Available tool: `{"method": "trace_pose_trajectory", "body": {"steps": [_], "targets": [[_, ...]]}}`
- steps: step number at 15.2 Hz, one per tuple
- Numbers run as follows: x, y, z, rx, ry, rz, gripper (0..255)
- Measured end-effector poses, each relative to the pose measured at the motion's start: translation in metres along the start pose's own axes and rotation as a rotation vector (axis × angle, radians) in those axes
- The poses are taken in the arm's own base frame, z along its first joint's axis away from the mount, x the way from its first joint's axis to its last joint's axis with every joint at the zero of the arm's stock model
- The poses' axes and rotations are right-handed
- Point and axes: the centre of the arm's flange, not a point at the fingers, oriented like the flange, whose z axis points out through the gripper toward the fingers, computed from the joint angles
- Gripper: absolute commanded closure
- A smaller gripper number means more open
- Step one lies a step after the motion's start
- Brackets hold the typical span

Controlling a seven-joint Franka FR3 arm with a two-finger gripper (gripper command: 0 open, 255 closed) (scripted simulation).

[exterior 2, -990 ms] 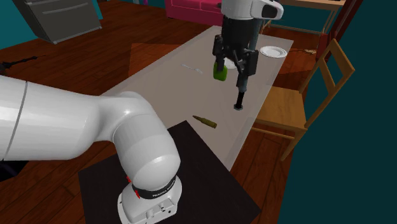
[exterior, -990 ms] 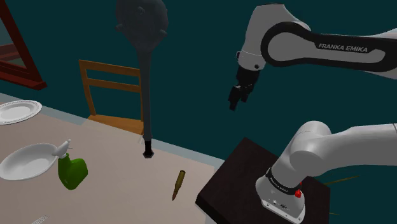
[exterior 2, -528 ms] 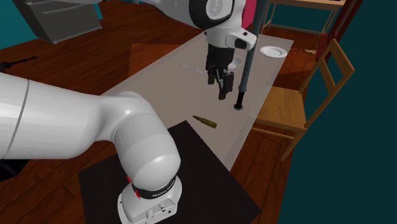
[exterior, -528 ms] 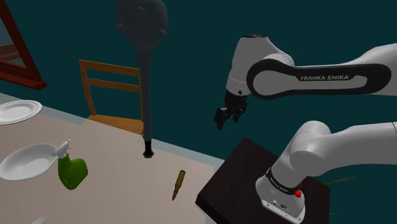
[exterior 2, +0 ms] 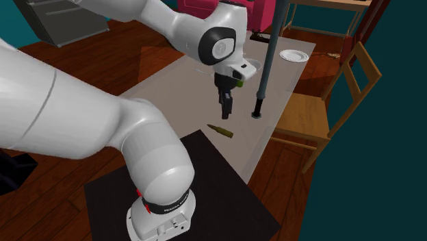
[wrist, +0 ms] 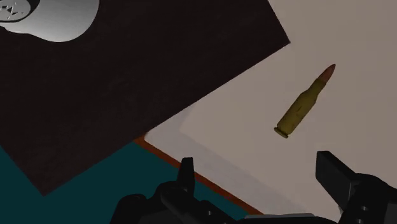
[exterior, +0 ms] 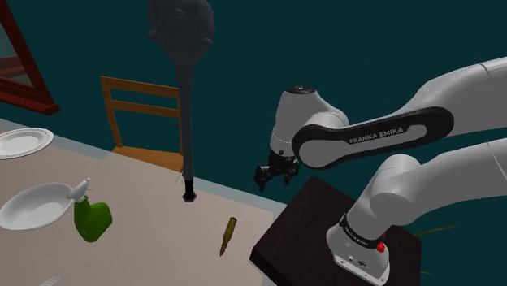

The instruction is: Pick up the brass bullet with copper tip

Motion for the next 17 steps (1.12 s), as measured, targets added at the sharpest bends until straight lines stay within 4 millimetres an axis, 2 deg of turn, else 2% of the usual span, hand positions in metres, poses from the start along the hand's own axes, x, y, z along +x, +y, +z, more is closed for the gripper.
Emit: {"method": "trace_pose_trajectory", "body": {"steps": [4, 11, 15, 17], "targets": [[-0.005, -0.028, 0.043, 0.004, 0.001, 0.118, 0], [-0.002, -0.070, 0.120, 0.008, 0.004, 0.325, 0], [0.005, -0.105, 0.162, 0.023, -0.001, 0.444, 0], [0.005, -0.116, 0.180, 0.029, -0.002, 0.501, 0]]}}
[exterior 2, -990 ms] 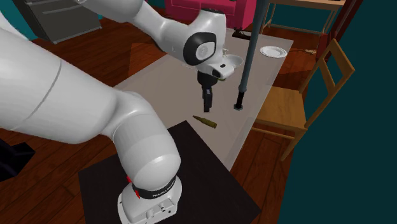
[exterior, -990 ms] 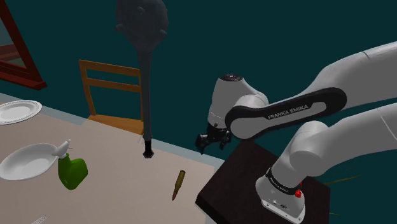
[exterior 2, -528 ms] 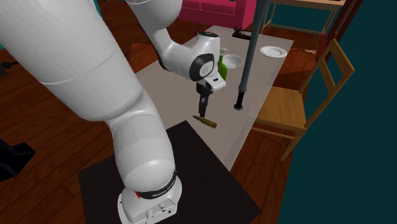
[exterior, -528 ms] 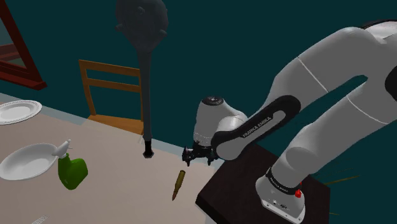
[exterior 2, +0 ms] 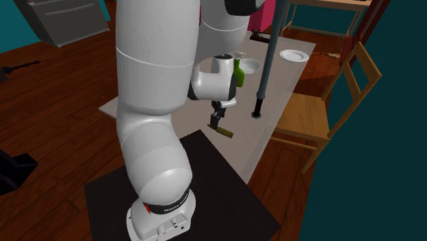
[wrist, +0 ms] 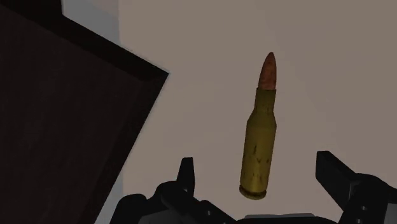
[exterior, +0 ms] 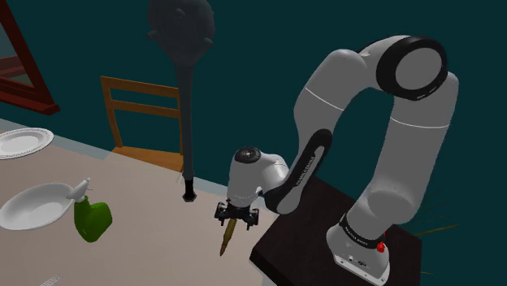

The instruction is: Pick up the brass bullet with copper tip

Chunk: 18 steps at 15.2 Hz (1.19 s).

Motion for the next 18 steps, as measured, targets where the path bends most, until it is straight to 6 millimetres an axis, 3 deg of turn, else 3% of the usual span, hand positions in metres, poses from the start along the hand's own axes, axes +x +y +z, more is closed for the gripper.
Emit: {"method": "trace_pose_trajectory", "body": {"steps": [2, 11, 12, 18], "targets": [[0.002, -0.014, 0.027, 0.002, 0.001, 0.059, 0], [-0.002, -0.022, 0.078, 0.002, 0.005, 0.096, 0], [-0.002, -0.021, 0.080, 0.002, 0.005, 0.096, 255], [-0.002, -0.022, 0.079, 0.008, 0.005, 0.095, 255]]}}
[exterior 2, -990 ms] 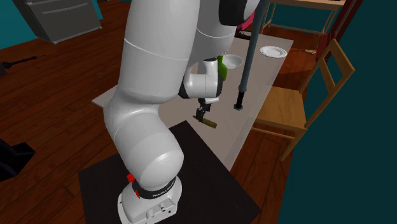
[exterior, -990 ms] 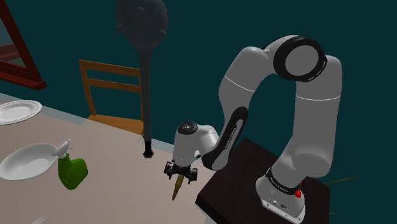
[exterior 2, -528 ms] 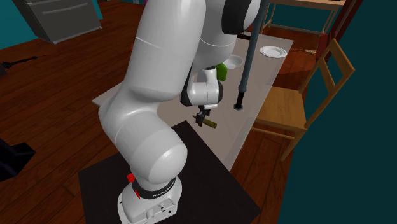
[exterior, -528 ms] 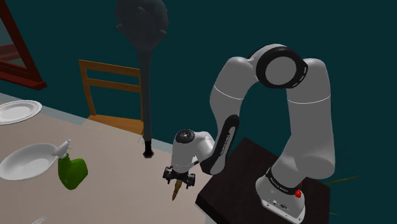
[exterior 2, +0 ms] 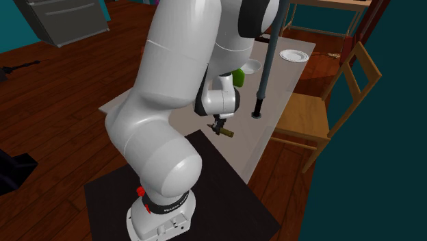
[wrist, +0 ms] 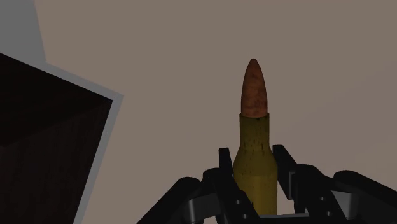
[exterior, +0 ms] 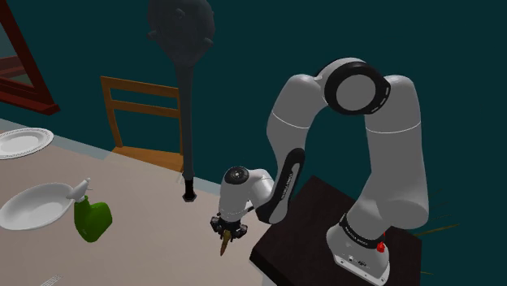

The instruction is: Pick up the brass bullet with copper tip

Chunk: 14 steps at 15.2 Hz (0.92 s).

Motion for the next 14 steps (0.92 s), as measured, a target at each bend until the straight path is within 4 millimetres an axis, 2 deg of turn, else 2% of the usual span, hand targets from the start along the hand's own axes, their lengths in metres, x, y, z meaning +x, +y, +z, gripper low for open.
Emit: {"method": "trace_pose_trajectory", "body": {"steps": [6, 14], "targets": [[0.000, 0.000, -0.004, -0.005, 0.000, 0.000, 255], [-0.001, 0.001, -0.045, -0.006, 0.000, 0.000, 255]]}}
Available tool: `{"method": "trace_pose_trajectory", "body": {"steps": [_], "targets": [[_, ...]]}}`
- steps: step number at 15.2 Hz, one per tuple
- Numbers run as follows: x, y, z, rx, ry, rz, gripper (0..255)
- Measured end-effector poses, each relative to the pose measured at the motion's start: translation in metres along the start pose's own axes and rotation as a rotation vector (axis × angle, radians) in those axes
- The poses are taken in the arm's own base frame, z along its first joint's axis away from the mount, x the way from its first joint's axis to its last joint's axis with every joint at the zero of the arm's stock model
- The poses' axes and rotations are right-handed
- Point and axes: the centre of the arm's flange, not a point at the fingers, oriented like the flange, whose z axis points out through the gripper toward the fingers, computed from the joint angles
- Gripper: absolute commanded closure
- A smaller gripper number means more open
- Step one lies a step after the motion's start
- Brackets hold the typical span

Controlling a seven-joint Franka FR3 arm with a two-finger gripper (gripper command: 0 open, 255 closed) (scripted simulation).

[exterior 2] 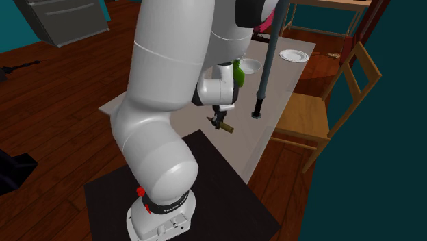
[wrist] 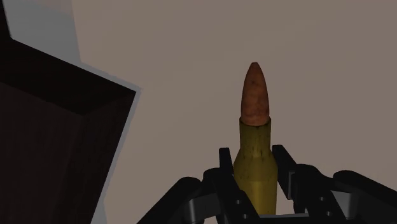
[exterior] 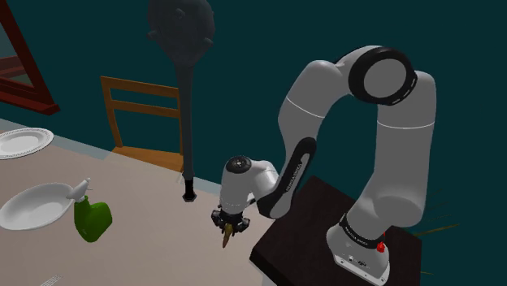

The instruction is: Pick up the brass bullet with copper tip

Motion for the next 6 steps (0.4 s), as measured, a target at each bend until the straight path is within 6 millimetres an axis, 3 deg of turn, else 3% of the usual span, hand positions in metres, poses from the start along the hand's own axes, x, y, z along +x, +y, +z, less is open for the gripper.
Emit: {"method": "trace_pose_trajectory", "body": {"steps": [6], "targets": [[0.000, 0.000, -0.030, 0.000, 0.000, 0.000, 255]]}}
